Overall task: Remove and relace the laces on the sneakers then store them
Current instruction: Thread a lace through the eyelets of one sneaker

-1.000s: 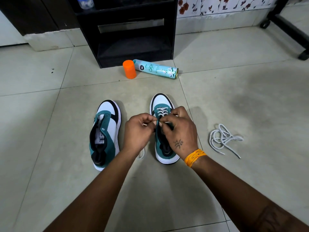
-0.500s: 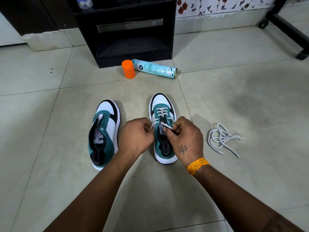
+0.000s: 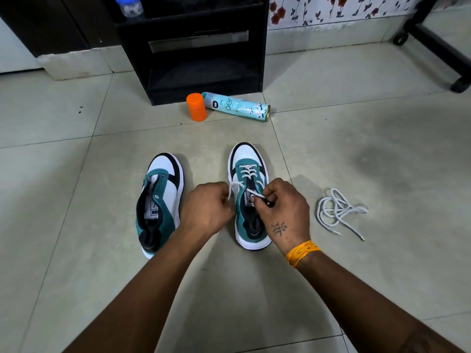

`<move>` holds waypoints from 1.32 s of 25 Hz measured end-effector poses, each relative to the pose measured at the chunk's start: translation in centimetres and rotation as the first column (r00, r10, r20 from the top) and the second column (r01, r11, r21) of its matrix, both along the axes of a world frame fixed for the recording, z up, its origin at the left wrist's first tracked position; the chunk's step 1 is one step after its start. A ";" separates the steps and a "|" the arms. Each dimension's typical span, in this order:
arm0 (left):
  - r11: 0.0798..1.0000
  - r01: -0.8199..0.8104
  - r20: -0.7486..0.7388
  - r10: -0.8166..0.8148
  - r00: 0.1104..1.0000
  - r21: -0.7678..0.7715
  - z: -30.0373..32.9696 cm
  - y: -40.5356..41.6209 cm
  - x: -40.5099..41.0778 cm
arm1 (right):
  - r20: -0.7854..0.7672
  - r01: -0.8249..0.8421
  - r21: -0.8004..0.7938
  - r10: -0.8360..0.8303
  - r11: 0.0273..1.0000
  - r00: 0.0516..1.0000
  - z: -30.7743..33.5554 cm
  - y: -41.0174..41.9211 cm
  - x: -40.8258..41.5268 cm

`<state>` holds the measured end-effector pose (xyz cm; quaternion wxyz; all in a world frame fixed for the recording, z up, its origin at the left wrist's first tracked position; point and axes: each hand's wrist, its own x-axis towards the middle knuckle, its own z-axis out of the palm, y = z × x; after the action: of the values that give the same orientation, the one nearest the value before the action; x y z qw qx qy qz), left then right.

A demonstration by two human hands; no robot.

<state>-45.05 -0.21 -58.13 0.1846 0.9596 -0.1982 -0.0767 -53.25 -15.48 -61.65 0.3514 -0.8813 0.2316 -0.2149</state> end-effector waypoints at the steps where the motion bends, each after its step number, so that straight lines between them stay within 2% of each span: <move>1: 0.994 0.014 0.068 -0.007 0.998 -0.106 0.0 -0.3 -0.2 | 0.002 -0.001 -0.006 0.001 1.000 1.000 0.0 0.0 0.0; 3: 0.975 0.046 0.157 -0.011 0.987 -0.218 0.0 -0.8 -0.1 | 0.005 -0.002 -0.004 0.002 1.000 1.000 -0.1 -0.1 0.0; 5: 0.976 0.030 0.170 0.007 0.985 -0.215 -0.2 -0.7 0.3 | 0.010 0.000 0.009 0.000 1.000 1.000 -0.2 -0.1 0.0; 6: 0.986 0.007 0.136 0.015 0.991 -0.165 -0.4 -0.4 0.6 | 0.011 0.002 0.018 -0.002 1.000 1.000 -0.1 -0.1 -0.1; 8: 0.997 -0.019 -0.025 0.020 0.999 0.069 -1.0 0.5 1.3 | 0.010 0.003 0.037 -0.004 0.999 1.000 -0.1 -0.2 -0.1; 10: 0.954 0.036 -0.171 0.016 0.985 0.299 -1.5 1.4 1.3 | 0.007 0.003 0.043 -0.003 0.999 1.000 0.0 -0.3 -0.1; 11: 0.937 0.077 -0.205 -0.006 0.979 0.342 -1.7 1.6 1.2 | 0.007 0.002 0.042 -0.002 0.999 1.000 -0.1 -0.3 -0.1; 13: 0.954 0.116 -0.198 -0.062 0.978 0.276 -1.4 1.2 1.0 | 0.008 0.000 0.036 0.000 0.999 1.000 -0.1 -0.3 -0.1; 15: 0.993 0.081 -0.135 -0.069 0.988 0.083 -0.5 0.6 0.8 | 0.009 0.000 0.020 0.000 1.000 1.000 -0.2 -0.3 -0.1; 18: 0.975 0.101 -0.008 -0.105 0.994 -0.196 0.0 -0.2 0.9 | 0.011 -0.008 0.003 0.008 1.000 1.000 -0.2 -0.4 -0.1; 20: 0.967 0.118 0.028 -0.115 0.993 -0.225 -0.7 -0.1 0.9 | 0.013 -0.011 0.007 0.011 1.000 1.000 -0.2 -0.3 -0.1; 24: 0.987 0.022 0.022 -0.019 1.000 -0.157 -1.9 0.3 0.3 | 0.004 -0.007 -0.003 0.007 1.000 1.000 -0.3 -0.3 0.0; 28: 0.932 -0.038 -0.042 0.025 0.999 -0.361 -1.8 -0.3 -0.3 | 0.007 -0.003 -0.026 0.003 1.000 1.000 -0.3 -0.4 -0.2; 33: 0.814 -0.275 -0.252 0.164 0.954 -0.512 -2.8 -0.3 -0.5 | 0.032 0.008 -0.014 -0.007 1.000 0.999 -0.6 -0.2 -0.2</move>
<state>-45.56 -0.50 -60.94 0.4742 0.8722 -0.0801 -0.0898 -53.43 -15.68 -62.25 0.3481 -0.8793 0.2276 -0.2321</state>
